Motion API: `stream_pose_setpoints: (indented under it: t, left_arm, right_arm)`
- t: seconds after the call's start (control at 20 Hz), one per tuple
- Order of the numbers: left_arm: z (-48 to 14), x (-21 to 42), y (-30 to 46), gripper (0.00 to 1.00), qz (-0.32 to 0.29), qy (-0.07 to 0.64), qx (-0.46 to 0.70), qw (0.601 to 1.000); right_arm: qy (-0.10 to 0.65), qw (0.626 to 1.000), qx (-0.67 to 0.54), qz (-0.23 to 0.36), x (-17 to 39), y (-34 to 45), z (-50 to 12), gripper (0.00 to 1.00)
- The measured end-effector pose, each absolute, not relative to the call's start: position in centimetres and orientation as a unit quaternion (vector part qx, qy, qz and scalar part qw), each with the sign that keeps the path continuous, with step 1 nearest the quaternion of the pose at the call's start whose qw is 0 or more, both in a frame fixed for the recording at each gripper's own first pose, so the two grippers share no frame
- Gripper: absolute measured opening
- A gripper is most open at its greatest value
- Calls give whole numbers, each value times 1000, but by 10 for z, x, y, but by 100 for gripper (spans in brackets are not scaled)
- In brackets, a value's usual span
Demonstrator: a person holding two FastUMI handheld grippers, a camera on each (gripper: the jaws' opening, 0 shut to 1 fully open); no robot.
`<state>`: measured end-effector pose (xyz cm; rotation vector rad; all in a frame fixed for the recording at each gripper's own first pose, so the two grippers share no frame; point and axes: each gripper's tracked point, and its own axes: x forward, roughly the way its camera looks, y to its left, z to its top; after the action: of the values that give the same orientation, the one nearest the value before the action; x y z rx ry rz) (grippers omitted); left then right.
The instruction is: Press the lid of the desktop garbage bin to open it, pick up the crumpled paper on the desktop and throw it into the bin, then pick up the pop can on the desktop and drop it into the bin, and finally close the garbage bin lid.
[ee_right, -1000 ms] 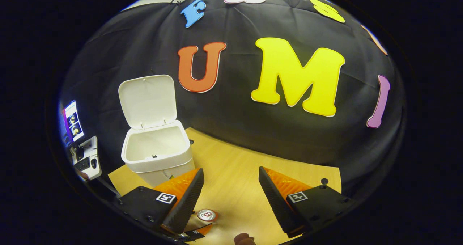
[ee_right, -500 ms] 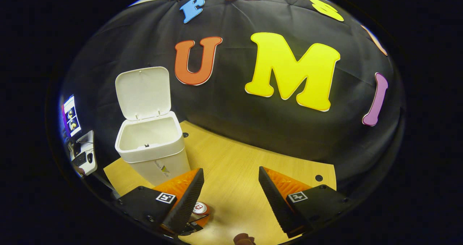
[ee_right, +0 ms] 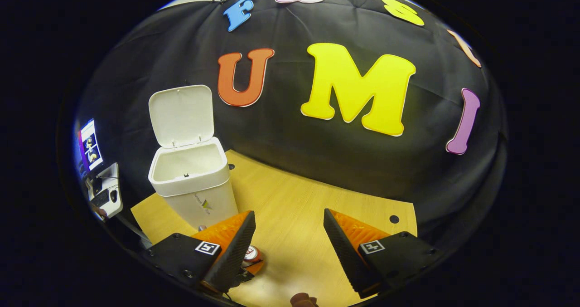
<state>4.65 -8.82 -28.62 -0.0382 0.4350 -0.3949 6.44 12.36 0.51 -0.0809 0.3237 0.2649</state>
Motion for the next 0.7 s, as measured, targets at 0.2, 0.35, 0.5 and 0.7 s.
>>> stream_pose_setpoints:
  t: [0.2, 0.35, 0.5, 0.7]
  left_arm:
    - [-265, 40, -84, 87, -178, 213, -18, 961]
    - [-238, 24, -80, 87, -164, 204, -27, 965]
    - [-203, 12, -72, 87, -149, 195, -26, 969]
    - [-154, -3, -56, 87, -124, 188, -27, 974]
  right_arm:
    - [169, 977, -24, 127, 62, 108, 1, 95]
    - [165, 978, 2, 124, 61, 96, 4, 95]
    - [157, 980, 19, 121, 61, 80, 9, 95]
    - [150, 981, 43, 116, 65, 57, 13, 95]
